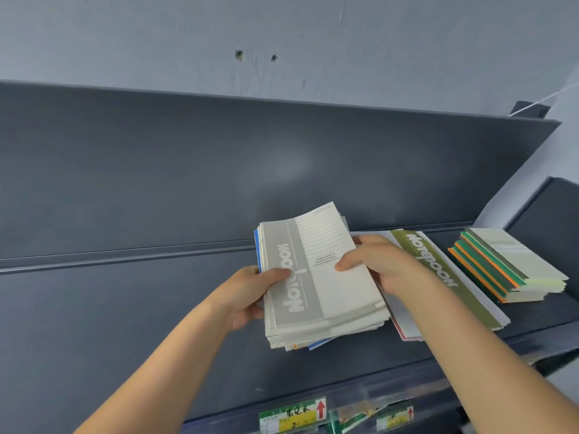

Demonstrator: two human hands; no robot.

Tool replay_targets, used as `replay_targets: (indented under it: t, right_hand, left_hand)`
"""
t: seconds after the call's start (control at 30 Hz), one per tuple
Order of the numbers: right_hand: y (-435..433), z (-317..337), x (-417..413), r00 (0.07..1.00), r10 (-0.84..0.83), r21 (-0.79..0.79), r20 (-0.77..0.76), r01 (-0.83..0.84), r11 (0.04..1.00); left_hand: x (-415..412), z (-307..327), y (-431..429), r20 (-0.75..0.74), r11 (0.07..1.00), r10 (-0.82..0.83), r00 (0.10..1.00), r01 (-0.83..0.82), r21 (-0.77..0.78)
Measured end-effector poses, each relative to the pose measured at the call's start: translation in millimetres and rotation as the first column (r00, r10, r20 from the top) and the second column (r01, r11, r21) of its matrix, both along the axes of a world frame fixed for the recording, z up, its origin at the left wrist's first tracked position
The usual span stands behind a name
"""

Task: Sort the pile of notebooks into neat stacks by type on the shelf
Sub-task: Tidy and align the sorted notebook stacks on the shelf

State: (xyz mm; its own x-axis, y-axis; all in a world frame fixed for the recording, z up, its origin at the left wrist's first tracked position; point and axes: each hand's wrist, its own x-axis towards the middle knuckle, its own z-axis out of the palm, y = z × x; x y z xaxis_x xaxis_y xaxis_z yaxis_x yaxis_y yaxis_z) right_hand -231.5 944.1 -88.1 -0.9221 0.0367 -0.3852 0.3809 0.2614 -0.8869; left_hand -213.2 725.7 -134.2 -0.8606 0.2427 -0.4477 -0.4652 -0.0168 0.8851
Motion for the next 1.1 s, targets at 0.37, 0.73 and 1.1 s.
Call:
replay_targets:
  t: [0.37,0.73,1.1]
  right_hand:
    - [-21.7,-11.7,-7.8,0.992,0.123,-0.047,0.027,-0.122,0.991]
    - [-16.0,-10.3,-10.3,0.979,0.167,-0.131,-0.119,-0.182,0.974]
    - [-86.2,9.4,19.9,0.798,0.146,-0.330,-0.584,-0.398,0.856]
  left_hand:
    - [4.7,-0.8,-7.0,0.004,0.995,0.094,0.996,-0.094,-0.017]
    - [12.8,9.0,3.9,-0.167,0.972,0.207,0.964,-0.222,-0.080]
    - [52.7,44.4,-66.9,-0.622,0.922,0.203,0.756,-0.361,-0.139]
